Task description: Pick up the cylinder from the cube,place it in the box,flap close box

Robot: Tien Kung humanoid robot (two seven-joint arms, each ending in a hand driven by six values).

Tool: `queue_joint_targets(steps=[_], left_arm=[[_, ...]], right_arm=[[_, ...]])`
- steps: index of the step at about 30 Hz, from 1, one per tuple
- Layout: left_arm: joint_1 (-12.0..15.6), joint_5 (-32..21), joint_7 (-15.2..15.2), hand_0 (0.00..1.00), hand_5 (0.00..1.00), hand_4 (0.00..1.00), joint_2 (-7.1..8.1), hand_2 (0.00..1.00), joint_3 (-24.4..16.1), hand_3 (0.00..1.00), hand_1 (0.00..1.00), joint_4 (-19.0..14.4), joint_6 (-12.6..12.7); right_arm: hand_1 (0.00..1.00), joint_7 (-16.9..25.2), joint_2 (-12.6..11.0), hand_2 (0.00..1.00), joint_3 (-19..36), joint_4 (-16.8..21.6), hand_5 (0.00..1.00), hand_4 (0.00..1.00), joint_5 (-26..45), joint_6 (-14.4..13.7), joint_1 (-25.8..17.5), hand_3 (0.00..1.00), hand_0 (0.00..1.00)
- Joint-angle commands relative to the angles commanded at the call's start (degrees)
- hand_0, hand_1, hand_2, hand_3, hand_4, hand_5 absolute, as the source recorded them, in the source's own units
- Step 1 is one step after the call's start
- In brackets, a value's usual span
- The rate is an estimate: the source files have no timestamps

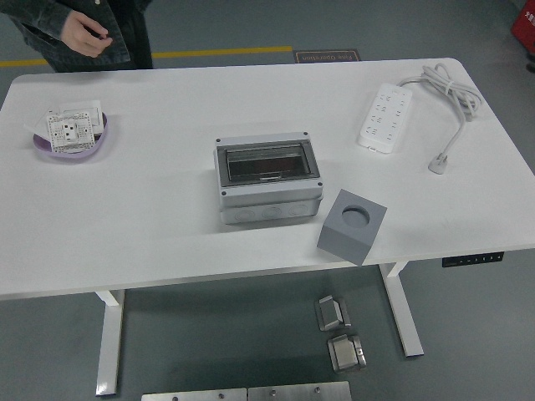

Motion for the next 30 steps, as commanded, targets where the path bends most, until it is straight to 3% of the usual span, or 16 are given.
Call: queue_joint_targets(steps=[30], left_arm=[[0.0, 0.6, 0.3, 0.662, 0.248, 0.559, -0.1, 0.539, -0.5, 0.577, 0.651, -0.1, 0.0]], right_arm=[[0.767, 0.3, 0.5, 0.792, 1.5, 0.1, 0.388, 0.699, -0.2, 0.0, -0.7, 0.77, 0.79]])
